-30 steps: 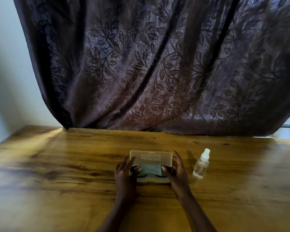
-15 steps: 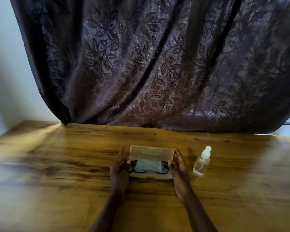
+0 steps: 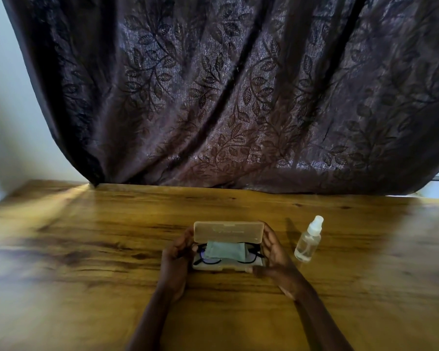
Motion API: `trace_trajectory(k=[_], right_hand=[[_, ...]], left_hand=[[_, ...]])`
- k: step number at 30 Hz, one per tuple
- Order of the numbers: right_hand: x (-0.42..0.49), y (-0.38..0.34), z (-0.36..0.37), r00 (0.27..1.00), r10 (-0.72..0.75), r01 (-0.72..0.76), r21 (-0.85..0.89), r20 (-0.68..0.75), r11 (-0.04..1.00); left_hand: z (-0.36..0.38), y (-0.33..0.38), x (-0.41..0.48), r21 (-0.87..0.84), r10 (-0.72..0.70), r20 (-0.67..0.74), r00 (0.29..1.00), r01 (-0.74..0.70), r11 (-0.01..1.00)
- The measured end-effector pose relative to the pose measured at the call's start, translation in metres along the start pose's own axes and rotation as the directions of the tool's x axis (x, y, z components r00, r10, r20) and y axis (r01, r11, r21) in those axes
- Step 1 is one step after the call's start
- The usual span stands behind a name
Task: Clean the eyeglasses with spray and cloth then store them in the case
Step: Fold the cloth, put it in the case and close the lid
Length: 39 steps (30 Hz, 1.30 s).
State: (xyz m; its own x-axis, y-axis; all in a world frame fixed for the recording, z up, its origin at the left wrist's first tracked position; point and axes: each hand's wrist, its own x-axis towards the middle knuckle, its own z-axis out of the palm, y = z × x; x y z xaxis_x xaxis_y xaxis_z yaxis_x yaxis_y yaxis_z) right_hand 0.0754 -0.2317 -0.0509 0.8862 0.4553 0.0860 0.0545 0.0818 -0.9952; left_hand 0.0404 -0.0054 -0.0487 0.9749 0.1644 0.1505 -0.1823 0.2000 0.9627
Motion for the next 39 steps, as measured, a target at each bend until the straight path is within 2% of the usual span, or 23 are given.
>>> trace_trajectory(k=[2, 4, 10, 17, 22, 26, 30, 35, 39], right_hand=[[-0.001, 0.0, -0.002, 0.999, 0.011, -0.006, -0.108, 0.046, 0.994], [-0.001, 0.001, -0.002, 1.0, 0.018, -0.015, -0.133, 0.022, 0.991], [-0.001, 0.003, 0.001, 0.995, -0.034, 0.024, -0.108, -0.09, 0.994], [-0.002, 0.004, 0.001, 0.991, -0.037, 0.027, -0.07, -0.131, 0.997], [-0.001, 0.007, 0.002, 0.982, -0.043, 0.036, -0.041, -0.182, 0.999], [-0.004, 0.006, 0.004, 0.969, -0.072, 0.058, -0.066, -0.237, 0.996], [-0.005, 0.005, 0.005, 0.968, -0.083, 0.07, -0.066, -0.237, 0.995], [-0.005, 0.003, 0.009, 0.96, -0.095, 0.078, -0.074, -0.262, 0.994], [-0.006, 0.003, 0.01, 0.968, -0.085, 0.067, -0.083, -0.234, 0.994]], left_hand=[[0.001, 0.0, 0.0, -0.009, -0.014, -0.017, 1.0, 0.014, 1.0], [0.001, 0.0, 0.0, -0.016, -0.023, -0.033, 0.999, 0.023, 1.0], [0.002, 0.006, -0.002, -0.014, -0.019, -0.022, 1.0, 0.019, 1.0], [0.001, 0.011, -0.007, -0.065, -0.053, 0.043, 0.998, 0.056, 0.996], [-0.001, 0.016, -0.01, -0.086, -0.048, 0.167, 0.985, 0.064, 0.994], [-0.006, 0.017, -0.01, 0.051, -0.105, 0.289, 0.951, 0.095, 0.994], [-0.009, 0.016, -0.011, 0.163, -0.092, 0.263, 0.96, 0.05, 0.985], [-0.005, 0.015, -0.014, 0.25, -0.025, 0.142, 0.99, -0.012, 0.968], [-0.003, 0.016, -0.016, 0.26, -0.007, 0.118, 0.993, -0.024, 0.965]])
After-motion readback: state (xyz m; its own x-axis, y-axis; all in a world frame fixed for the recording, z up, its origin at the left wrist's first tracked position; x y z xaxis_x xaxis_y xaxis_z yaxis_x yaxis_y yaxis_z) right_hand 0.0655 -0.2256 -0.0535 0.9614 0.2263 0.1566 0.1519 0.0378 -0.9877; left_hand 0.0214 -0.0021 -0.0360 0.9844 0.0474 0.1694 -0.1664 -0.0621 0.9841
